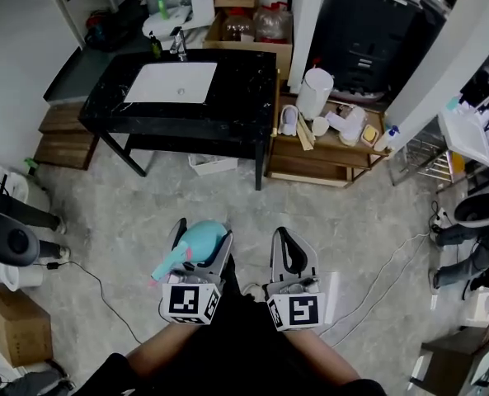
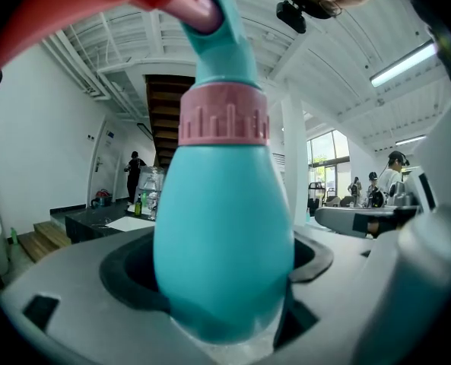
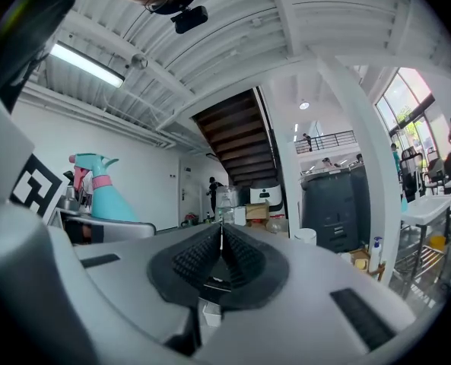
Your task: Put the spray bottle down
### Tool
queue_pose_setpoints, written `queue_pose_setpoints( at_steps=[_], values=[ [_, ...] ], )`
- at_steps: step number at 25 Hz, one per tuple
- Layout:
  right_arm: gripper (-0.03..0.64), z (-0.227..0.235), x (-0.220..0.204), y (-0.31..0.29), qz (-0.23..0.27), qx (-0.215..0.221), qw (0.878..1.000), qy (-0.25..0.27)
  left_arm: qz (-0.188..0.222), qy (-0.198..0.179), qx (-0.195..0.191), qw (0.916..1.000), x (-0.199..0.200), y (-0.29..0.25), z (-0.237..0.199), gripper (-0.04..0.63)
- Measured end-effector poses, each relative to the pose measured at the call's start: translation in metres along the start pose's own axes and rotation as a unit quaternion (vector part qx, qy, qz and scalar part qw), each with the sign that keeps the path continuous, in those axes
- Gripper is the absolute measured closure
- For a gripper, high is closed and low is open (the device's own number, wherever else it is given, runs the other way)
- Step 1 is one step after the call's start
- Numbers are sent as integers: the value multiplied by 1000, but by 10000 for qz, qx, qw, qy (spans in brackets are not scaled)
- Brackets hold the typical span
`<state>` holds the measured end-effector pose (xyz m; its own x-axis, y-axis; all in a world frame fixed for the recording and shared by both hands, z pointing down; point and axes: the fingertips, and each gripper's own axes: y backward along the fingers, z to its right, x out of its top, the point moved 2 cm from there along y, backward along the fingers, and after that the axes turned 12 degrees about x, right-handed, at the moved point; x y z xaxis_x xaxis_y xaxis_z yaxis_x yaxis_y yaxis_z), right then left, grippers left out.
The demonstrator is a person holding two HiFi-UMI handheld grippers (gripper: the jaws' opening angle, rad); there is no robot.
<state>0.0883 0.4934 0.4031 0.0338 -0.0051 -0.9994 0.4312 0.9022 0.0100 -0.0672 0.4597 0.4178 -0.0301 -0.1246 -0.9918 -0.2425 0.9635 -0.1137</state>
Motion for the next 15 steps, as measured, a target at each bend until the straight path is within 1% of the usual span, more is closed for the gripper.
queue_pose_setpoints(
  at_steps=[6,9,12,15],
  values=[
    [600,16,-6,-42,-174,-38,9998,50,30,3,-131,9999,3,-39,-4,176],
    [600,21,-6,-71,-243,9,9996,131,-26,100,-225,9997,5,-63,-9,176],
    [600,26,-4,-102,-282,28,9994,207,-15,141,-286,9995,10,-88,-19,176],
    [600,35,-3,-133,-345,20,9991,251,10,127,-268,9996,14,-117,-31,176]
  ],
)
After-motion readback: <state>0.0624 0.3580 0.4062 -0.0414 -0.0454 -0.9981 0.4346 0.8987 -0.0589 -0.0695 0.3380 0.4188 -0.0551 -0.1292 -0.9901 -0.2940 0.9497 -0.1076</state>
